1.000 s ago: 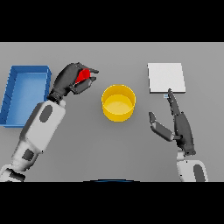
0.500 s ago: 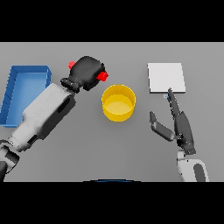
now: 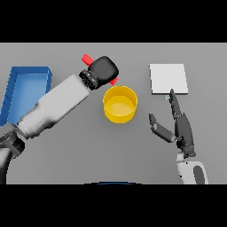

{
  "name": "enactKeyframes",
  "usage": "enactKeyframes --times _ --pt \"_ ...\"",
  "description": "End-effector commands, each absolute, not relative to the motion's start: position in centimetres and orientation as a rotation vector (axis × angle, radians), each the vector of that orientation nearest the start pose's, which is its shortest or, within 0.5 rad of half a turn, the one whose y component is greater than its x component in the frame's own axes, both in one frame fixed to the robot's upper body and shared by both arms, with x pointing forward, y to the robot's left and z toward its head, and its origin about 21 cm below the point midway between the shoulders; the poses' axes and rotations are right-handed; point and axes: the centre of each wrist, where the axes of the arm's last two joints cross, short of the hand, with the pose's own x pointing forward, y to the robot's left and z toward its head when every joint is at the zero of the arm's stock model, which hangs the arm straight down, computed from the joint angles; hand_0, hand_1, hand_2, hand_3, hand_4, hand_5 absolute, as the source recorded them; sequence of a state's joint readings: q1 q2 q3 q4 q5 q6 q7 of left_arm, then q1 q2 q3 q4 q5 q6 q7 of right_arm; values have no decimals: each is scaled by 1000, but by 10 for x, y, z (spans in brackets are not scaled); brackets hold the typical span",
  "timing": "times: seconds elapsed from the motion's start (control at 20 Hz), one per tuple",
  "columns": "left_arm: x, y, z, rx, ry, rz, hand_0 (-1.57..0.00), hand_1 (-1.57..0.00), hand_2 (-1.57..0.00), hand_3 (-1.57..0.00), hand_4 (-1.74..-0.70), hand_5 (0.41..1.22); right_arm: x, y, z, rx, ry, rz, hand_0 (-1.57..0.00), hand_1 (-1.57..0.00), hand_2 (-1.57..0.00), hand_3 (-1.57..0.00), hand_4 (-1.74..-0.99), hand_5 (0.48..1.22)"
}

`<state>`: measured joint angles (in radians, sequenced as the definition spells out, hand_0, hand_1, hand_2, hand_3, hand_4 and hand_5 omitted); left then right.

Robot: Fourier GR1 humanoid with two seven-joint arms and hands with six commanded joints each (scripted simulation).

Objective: Pick up the red beaker and tilt it to pour out 1 green nut into yellow bowl. Pick up the yellow bowl and place it on the metallic measuring scale.

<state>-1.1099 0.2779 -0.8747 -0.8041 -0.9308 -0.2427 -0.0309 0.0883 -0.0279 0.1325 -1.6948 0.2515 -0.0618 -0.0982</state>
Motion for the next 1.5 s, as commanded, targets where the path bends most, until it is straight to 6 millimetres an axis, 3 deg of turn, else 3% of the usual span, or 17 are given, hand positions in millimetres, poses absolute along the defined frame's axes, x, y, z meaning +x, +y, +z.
enactKeyframes --times 0.0,0.2,0.55,1.05,1.2,1.4,1.45 --pt "410 68 114 -1259 1542 2916 -1571 -1571 -1571 -1571 -1715 1219 226 -214 9 -194 -1712 258 1 1 1 1 -1193 649" --pt "411 56 115 -1317 1279 2864 -1571 -1571 -1571 -1571 -1730 1220 223 -212 11 -212 -1732 272 1 1 1 1 -1188 647" --pt "407 37 111 -1300 971 2683 -1571 -1571 -1571 -1571 -1735 1221 227 -215 12 -202 -1715 248 1 1 1 1 -1164 625" --pt "402 14 113 -1297 715 2490 -1571 -1571 -1571 -1571 -1720 1221 225 -209 10 -231 -1722 263 1 1 1 1 -1151 634" --pt "409 7 137 -1293 673 2457 -1571 -1571 -1571 -1571 -1721 1221 225 -212 13 -220 -1741 253 1 1 1 1 -1153 636" --pt "432 15 200 -1468 677 2360 -1571 -1571 -1571 -1571 -1725 1221 228 -214 12 -206 -1755 261 1 1 1 1 -1154 654" --pt "437 20 218 -1508 726 2369 -1571 -1571 -1571 -1365 -1728 1221 228 -211 11 -210 -1755 272 1 1 1 1 -1156 659"
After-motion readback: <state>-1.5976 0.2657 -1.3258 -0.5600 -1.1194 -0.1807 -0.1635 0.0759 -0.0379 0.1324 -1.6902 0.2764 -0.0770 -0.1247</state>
